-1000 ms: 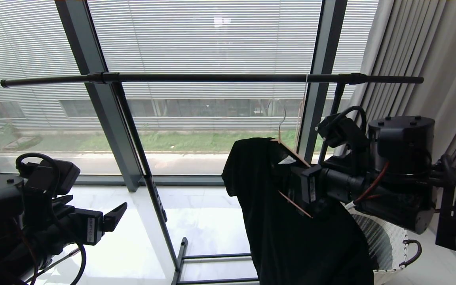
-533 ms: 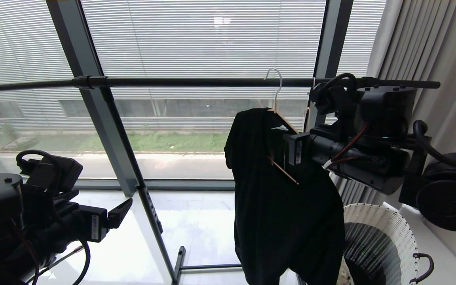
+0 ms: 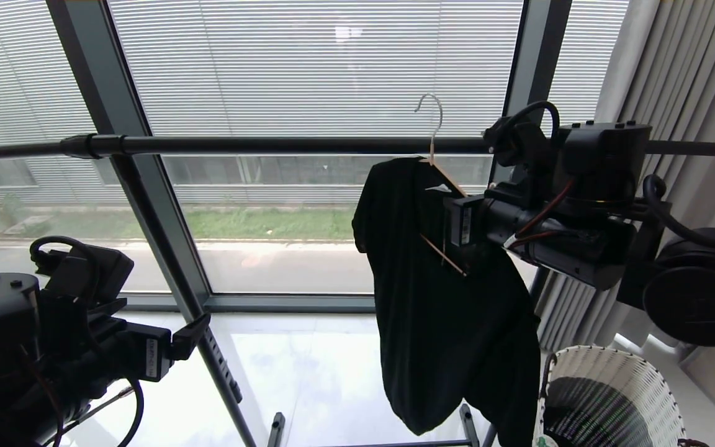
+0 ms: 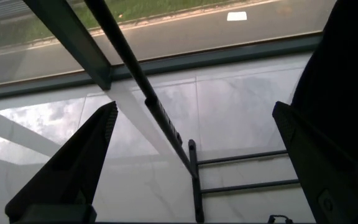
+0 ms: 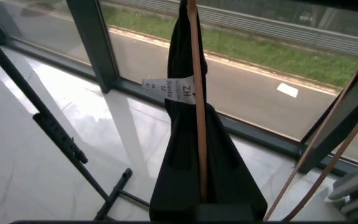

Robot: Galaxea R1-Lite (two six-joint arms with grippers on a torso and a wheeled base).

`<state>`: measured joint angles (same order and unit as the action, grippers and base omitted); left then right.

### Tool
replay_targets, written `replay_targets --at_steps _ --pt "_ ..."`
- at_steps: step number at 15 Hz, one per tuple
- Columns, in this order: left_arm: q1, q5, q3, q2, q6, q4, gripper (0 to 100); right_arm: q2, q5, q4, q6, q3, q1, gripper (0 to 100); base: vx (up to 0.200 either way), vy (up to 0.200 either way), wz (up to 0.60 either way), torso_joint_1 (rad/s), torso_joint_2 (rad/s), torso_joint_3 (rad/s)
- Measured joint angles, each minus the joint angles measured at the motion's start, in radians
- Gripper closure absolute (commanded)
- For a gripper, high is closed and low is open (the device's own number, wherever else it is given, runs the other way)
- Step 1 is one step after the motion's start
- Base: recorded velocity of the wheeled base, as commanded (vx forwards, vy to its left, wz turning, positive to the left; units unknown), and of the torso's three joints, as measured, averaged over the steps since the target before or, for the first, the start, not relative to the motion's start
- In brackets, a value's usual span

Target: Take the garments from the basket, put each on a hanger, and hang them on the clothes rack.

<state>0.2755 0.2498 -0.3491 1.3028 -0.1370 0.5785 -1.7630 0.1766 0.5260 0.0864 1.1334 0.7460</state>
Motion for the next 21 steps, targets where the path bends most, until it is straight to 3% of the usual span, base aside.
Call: replay_targets --at_steps 7,12,21 --pt "0.078 0.0 0.0 0.001 -0.002 -0.001 0 -0.049 0.0 0.0 0.0 0.009 -0.005 100 0.0 0.0 0.0 0.0 0.0 0.0" --pt "0.084 0.002 0.0 -0.01 -0.003 -0.001 0 -0.12 0.0 0.0 -0.001 0.078 -0.017 100 0.0 0.0 0.0 0.0 0.0 0.0" --pt "0.084 0.027 0.0 -0.04 -0.001 -0.001 0 -0.175 -0.001 -0.001 -0.031 0.111 -0.015 100 0.0 0.0 0.0 0.0 0.0 0.0"
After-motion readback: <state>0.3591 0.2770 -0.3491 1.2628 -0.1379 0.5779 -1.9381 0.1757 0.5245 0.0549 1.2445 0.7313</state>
